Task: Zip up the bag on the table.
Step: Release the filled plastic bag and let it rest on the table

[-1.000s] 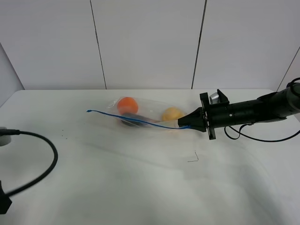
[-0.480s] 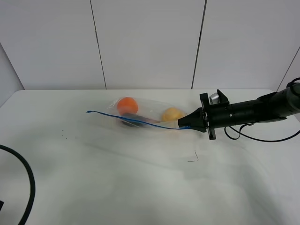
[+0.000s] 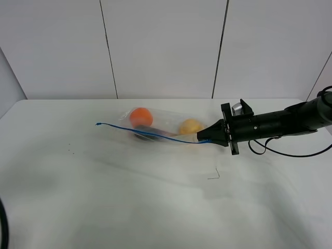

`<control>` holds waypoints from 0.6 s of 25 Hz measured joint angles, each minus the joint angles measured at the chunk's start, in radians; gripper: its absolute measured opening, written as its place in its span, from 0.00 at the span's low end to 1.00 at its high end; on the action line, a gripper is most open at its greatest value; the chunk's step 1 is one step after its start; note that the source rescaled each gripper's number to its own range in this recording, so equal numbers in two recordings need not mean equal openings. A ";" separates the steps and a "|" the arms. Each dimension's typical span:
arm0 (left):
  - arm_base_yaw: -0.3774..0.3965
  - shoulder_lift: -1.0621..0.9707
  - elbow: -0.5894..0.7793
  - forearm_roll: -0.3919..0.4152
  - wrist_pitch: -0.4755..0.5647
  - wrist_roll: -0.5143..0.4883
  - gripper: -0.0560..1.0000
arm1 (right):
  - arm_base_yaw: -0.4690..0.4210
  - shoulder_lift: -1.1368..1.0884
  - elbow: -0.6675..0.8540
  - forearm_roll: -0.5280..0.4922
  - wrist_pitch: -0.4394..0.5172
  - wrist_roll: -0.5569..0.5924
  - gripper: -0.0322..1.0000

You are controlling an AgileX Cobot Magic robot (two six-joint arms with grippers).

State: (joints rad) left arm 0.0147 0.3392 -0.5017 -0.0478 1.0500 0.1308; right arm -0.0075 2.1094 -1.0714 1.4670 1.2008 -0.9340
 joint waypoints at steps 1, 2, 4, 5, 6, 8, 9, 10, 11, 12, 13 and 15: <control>0.000 -0.030 0.000 0.000 0.000 0.000 1.00 | 0.000 0.000 0.000 0.000 0.000 0.000 0.03; 0.000 -0.060 0.000 0.000 0.000 0.001 1.00 | 0.000 0.000 0.000 0.000 0.000 0.000 0.03; 0.000 -0.121 0.000 0.000 -0.001 0.001 1.00 | 0.000 0.000 0.000 0.000 0.000 0.000 0.03; 0.000 -0.146 0.000 0.000 -0.001 0.002 1.00 | 0.000 0.000 0.000 0.000 0.000 0.000 0.03; 0.000 -0.176 0.000 0.000 -0.001 0.002 1.00 | 0.000 0.000 0.000 0.000 0.000 0.000 0.03; 0.000 -0.230 0.000 0.000 -0.001 0.002 1.00 | 0.000 0.000 0.000 0.000 0.000 0.000 0.03; 0.000 -0.258 0.000 0.000 -0.001 0.002 1.00 | 0.000 0.000 0.000 0.000 0.000 0.000 0.03; 0.000 -0.286 0.000 -0.001 -0.001 0.002 1.00 | 0.000 0.000 0.000 -0.001 0.000 0.000 0.03; 0.000 -0.308 0.000 -0.001 -0.001 0.002 1.00 | 0.000 0.000 0.000 -0.001 0.000 0.000 0.03; 0.000 -0.328 0.000 -0.001 -0.001 0.002 1.00 | 0.000 0.000 0.000 -0.001 0.000 0.000 0.03; 0.000 -0.339 0.000 -0.003 -0.001 0.002 1.00 | 0.000 0.000 0.000 -0.001 0.000 0.000 0.03; 0.000 -0.344 0.000 -0.003 0.000 0.002 1.00 | 0.000 0.000 0.000 -0.001 0.000 0.000 0.03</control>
State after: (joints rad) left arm 0.0147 -0.0047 -0.5017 -0.0507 1.0501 0.1329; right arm -0.0075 2.1094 -1.0714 1.4660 1.2008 -0.9340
